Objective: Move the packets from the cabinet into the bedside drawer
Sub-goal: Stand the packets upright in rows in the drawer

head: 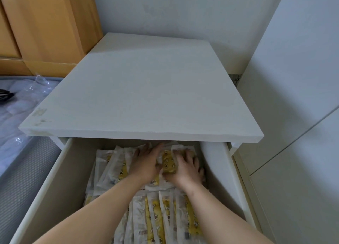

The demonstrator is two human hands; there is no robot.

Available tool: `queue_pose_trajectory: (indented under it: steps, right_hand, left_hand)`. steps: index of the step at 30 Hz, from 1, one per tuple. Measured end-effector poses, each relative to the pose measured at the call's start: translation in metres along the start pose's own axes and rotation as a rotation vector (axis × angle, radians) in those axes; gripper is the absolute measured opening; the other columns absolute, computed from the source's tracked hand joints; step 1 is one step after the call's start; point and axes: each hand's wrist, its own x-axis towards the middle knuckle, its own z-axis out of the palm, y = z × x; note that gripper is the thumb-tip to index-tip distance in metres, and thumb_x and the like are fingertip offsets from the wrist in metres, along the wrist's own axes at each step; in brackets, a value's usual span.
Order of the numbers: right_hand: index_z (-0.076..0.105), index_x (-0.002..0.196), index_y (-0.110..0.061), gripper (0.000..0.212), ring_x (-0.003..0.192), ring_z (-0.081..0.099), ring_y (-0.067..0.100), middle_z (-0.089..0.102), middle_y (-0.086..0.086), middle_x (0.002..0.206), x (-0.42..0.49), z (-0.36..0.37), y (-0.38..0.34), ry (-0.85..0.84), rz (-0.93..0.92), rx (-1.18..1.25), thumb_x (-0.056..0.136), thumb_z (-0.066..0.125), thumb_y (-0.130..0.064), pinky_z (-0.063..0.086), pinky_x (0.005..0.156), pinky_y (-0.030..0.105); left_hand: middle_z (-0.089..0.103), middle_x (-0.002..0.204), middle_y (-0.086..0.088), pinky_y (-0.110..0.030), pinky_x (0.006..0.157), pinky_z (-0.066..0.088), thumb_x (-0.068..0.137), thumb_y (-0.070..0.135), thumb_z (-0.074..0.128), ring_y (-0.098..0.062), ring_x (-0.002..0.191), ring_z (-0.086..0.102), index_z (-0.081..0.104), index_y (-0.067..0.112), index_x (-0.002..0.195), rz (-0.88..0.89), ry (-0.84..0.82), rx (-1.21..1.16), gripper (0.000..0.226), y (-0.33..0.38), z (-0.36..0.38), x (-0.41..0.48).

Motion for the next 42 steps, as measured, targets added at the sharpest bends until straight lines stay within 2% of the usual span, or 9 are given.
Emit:
queue_pose_trajectory:
  steps: [5, 8, 11, 14, 19, 25, 29, 35, 42]
  right_hand:
    - [0.031, 0.145, -0.032, 0.058, 0.142, 0.015, 0.03, 0.017, 0.002, 0.156, 0.006, -0.004, 0.002, 0.1, 0.122, 0.251, 0.093, 0.05, -0.016, 0.02, 0.115, 0.048]
    - [0.032, 0.145, -0.029, 0.058, 0.143, 0.018, 0.03, 0.016, 0.006, 0.157, 0.006, -0.001, -0.003, 0.126, 0.143, 0.309, 0.094, 0.041, -0.004, 0.027, 0.114, 0.046]
    - [0.029, 0.147, -0.028, 0.058, 0.144, 0.014, 0.03, 0.011, 0.006, 0.158, 0.005, -0.001, -0.002, 0.124, 0.148, 0.273, 0.095, 0.037, -0.003, 0.022, 0.116, 0.048]
    - [0.029, 0.147, -0.029, 0.058, 0.144, 0.01, 0.029, 0.008, 0.006, 0.158, 0.003, 0.001, -0.002, 0.104, 0.151, 0.262, 0.095, 0.035, -0.004, 0.018, 0.117, 0.048]
    - [0.031, 0.146, -0.028, 0.056, 0.143, 0.011, 0.03, 0.009, 0.005, 0.158, 0.002, 0.001, -0.003, 0.109, 0.148, 0.257, 0.094, 0.033, -0.004, 0.016, 0.117, 0.048]
    - [0.033, 0.145, -0.028, 0.055, 0.141, 0.016, 0.03, 0.014, 0.006, 0.156, 0.003, -0.001, 0.0, 0.125, 0.157, 0.225, 0.094, 0.035, -0.007, 0.021, 0.115, 0.047]
    - [0.033, 0.145, -0.028, 0.055, 0.141, 0.017, 0.03, 0.014, 0.006, 0.156, 0.004, -0.004, 0.0, 0.13, 0.163, 0.226, 0.094, 0.035, -0.008, 0.02, 0.113, 0.047]
    - [0.034, 0.144, -0.029, 0.056, 0.142, 0.014, 0.03, 0.011, 0.005, 0.157, 0.003, -0.001, -0.001, 0.117, 0.157, 0.213, 0.093, 0.035, -0.005, 0.019, 0.115, 0.048]
    - [0.04, 0.139, -0.031, 0.049, 0.143, 0.011, 0.029, 0.01, 0.001, 0.157, -0.003, 0.004, 0.004, 0.141, 0.119, 0.134, 0.095, 0.035, -0.009, 0.016, 0.114, 0.046]
  left_hand:
    - [0.025, 0.154, 0.001, -0.037, 0.118, 0.014, 0.097, 0.021, 0.042, -0.02, 0.142, 0.019, 0.015, 0.03, 0.149, -0.03, 0.104, -0.039, 0.059, -0.004, 0.004, 0.0]
    - [0.014, 0.158, 0.0, -0.039, 0.119, 0.01, 0.098, 0.025, 0.037, -0.022, 0.145, 0.01, 0.013, 0.023, 0.151, -0.159, 0.096, 0.077, 0.058, -0.006, 0.004, 0.005]
    - [0.018, 0.156, 0.0, -0.041, 0.118, 0.009, 0.098, 0.03, 0.034, -0.024, 0.145, 0.007, 0.022, 0.024, 0.148, -0.2, 0.059, 0.121, 0.051, -0.002, 0.006, 0.01]
    - [0.037, 0.147, 0.004, -0.038, 0.112, 0.022, 0.098, 0.028, 0.038, -0.023, 0.138, 0.024, 0.042, 0.032, 0.135, -0.165, 0.127, 0.023, 0.038, 0.001, 0.007, 0.011]
    - [0.065, 0.111, -0.003, -0.029, 0.079, 0.049, 0.098, 0.022, 0.043, -0.022, 0.099, 0.057, 0.055, 0.024, 0.121, -0.143, 0.187, -0.085, 0.027, 0.007, 0.001, 0.017]
    - [0.062, 0.098, -0.006, -0.03, 0.068, 0.05, 0.097, 0.015, 0.042, -0.02, 0.082, 0.058, 0.05, 0.015, 0.112, -0.173, 0.061, -0.193, 0.017, 0.017, 0.0, 0.027]
    - [0.056, 0.089, -0.004, -0.02, 0.055, 0.036, 0.098, 0.012, 0.035, -0.011, 0.071, 0.049, 0.045, 0.014, 0.102, -0.115, 0.011, -0.183, 0.011, 0.022, 0.001, 0.028]
    - [0.061, 0.096, -0.004, -0.024, 0.064, 0.045, 0.095, 0.001, 0.04, -0.016, 0.08, 0.055, 0.053, 0.01, 0.107, -0.175, 0.102, -0.18, 0.02, 0.014, 0.002, 0.027]
    - [0.063, 0.09, -0.004, -0.027, 0.068, 0.048, 0.095, 0.009, 0.043, -0.018, 0.082, 0.059, 0.056, 0.016, 0.091, -0.107, 0.073, -0.184, 0.015, -0.005, -0.003, 0.031]
